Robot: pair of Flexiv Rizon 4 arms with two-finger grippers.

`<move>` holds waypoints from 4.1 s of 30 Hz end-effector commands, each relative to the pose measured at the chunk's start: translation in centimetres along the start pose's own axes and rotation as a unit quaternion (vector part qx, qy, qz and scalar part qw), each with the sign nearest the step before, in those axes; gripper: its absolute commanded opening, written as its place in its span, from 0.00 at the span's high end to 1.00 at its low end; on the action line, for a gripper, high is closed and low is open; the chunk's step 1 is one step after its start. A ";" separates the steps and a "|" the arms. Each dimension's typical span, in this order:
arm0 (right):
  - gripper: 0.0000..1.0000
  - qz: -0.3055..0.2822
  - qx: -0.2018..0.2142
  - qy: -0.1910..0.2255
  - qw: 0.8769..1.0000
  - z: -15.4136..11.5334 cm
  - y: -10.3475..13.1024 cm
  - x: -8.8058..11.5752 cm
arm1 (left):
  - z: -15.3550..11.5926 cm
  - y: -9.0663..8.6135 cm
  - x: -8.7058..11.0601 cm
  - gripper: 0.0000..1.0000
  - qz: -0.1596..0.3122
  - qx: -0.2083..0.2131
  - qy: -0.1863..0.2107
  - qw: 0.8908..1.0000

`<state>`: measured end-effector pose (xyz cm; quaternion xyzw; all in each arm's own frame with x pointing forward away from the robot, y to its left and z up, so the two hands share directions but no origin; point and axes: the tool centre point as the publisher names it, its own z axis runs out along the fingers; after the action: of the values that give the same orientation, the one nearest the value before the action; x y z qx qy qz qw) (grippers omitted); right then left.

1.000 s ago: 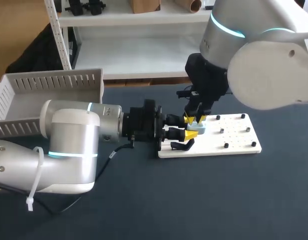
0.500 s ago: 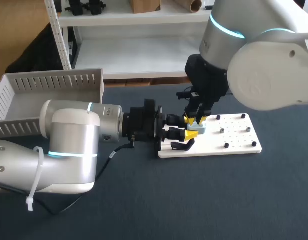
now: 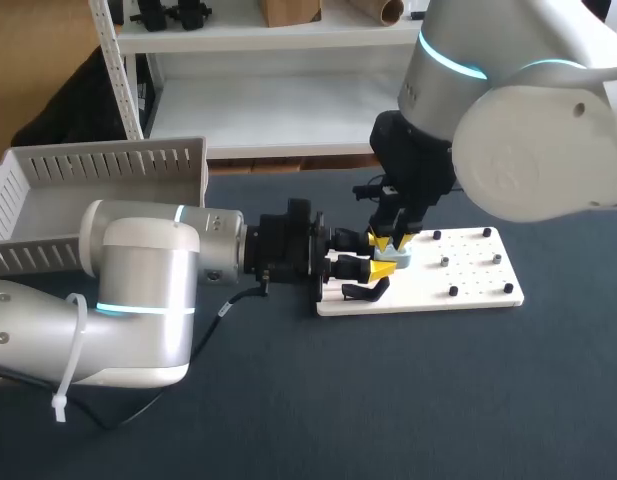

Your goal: Pick up each earbud case from the left stands, insert the matching earbuds, close the lid, and place the case in the box.

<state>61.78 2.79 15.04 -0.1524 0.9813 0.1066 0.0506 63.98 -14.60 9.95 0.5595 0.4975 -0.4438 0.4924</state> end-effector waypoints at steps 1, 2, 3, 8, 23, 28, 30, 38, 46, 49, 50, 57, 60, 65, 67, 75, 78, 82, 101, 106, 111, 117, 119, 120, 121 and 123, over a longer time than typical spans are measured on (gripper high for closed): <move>1.00 0.000 -0.001 0.001 1.000 0.2 0.1 -0.1 | 0.1 -0.1 0.0 1.00 0.001 -0.001 -0.001 1.000; 1.00 0.000 0.000 0.001 1.000 0.2 0.1 -0.1 | 0.1 -0.1 0.0 1.00 0.001 -0.001 -0.001 1.000; 1.00 0.001 0.000 0.002 1.000 0.2 0.1 -0.1 | 0.1 -0.1 0.0 1.00 0.001 -0.001 -0.001 1.000; 1.00 0.001 0.001 0.007 1.000 0.4 0.0 -0.1 | 0.1 -0.1 0.0 1.00 0.001 -0.001 -0.001 1.000; 0.10 0.000 -0.004 0.009 1.000 -0.1 0.1 -0.1 | 0.1 -0.1 0.0 1.00 0.001 -0.001 -0.001 1.000; 0.00 0.006 -0.020 -0.001 1.000 -1.6 -0.2 -0.1 | 0.1 -0.1 0.0 1.00 0.001 -0.001 -0.001 1.000; 0.00 0.015 -0.024 -0.009 1.000 -2.2 -0.6 -0.6 | 0.1 -0.1 0.0 1.00 0.001 -0.001 -0.001 1.000; 0.00 0.081 -0.028 -0.039 0.996 -2.6 -3.2 -3.9 | 0.1 -0.1 0.0 1.00 0.001 -0.001 -0.001 1.000; 0.00 0.150 -0.007 -0.038 0.988 -0.5 -6.8 -6.4 | 0.1 -0.1 0.0 1.00 0.001 -0.001 -0.001 1.000; 0.00 0.159 0.000 -0.028 0.987 0.2 -7.6 -6.2 | 0.1 -0.1 0.0 1.00 0.001 -0.001 -0.001 1.000; 0.00 0.161 0.002 -0.025 0.987 0.4 -7.8 -6.1 | 0.1 -0.1 0.0 1.00 0.001 -0.001 -0.001 1.000; 0.00 0.156 0.020 -0.001 0.988 1.0 -8.1 -4.3 | 0.1 -0.1 0.0 1.00 0.001 -0.001 -0.001 1.000; 0.00 0.150 0.027 0.009 0.988 1.1 -7.9 -3.4 | 0.1 -0.1 0.0 1.00 0.001 -0.001 -0.001 1.000; 0.00 0.140 0.036 0.025 0.989 1.3 -7.5 -1.9 | 0.1 -0.1 0.0 1.00 0.001 -0.001 -0.001 1.000; 0.00 0.137 0.038 0.027 0.989 1.3 -7.4 -1.5 | 0.1 -0.1 0.0 1.00 0.001 -0.001 -0.001 1.000; 0.00 0.132 0.030 0.012 0.991 0.3 -7.4 -1.4 | 0.1 -0.1 0.0 1.00 0.001 -0.001 -0.001 1.000; 0.00 0.135 0.014 -0.017 0.991 -1.0 -7.8 -1.5 | 0.1 -0.1 0.0 1.00 0.001 -0.001 -0.001 1.000; 0.00 0.129 -0.022 -0.055 0.990 -3.2 -8.6 -1.5 | 0.1 -0.1 0.0 1.00 0.001 -0.001 -0.001 1.000; 0.00 0.121 -0.065 -0.107 0.985 -5.4 -11.0 -0.4 | -13.8 2.3 -6.5 1.00 0.063 -0.132 0.138 0.980; 0.00 0.121 -0.065 -0.107 0.985 -5.4 -11.0 -0.4 | -17.5 4.2 -7.6 1.00 0.064 -0.173 0.173 0.967; 0.00 0.121 -0.065 -0.107 0.985 -5.4 -11.0 -0.4 | -21.0 6.6 -7.1 1.00 0.041 -0.230 0.185 0.955; 0.00 0.121 -0.065 -0.107 0.985 -5.4 -11.0 -0.4 | -24.9 8.8 -5.9 1.00 0.002 -0.279 0.184 0.943; 0.00 0.121 -0.065 -0.107 0.985 -5.4 -11.0 -0.4 | -26.1 9.5 -5.3 1.00 -0.013 -0.289 0.183 0.939; 0.00 0.121 -0.065 -0.107 0.985 -5.4 -11.0 -0.4 | -26.7 9.8 -5.0 1.00 -0.022 -0.294 0.176 0.939; 0.00 0.121 -0.065 -0.107 0.985 -5.4 -11.0 -0.4 | -27.4 10.2 -4.6 1.00 -0.029 -0.300 0.174 0.938; 0.00 0.121 -0.065 -0.107 0.985 -5.4 -11.0 -0.4 | -28.7 11.1 -3.8 1.00 -0.043 -0.310 0.168 0.935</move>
<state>65.40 -8.51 18.24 -0.0234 0.9726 0.1913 0.1298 74.24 12.39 19.16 0.4446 0.7195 -0.1910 0.4981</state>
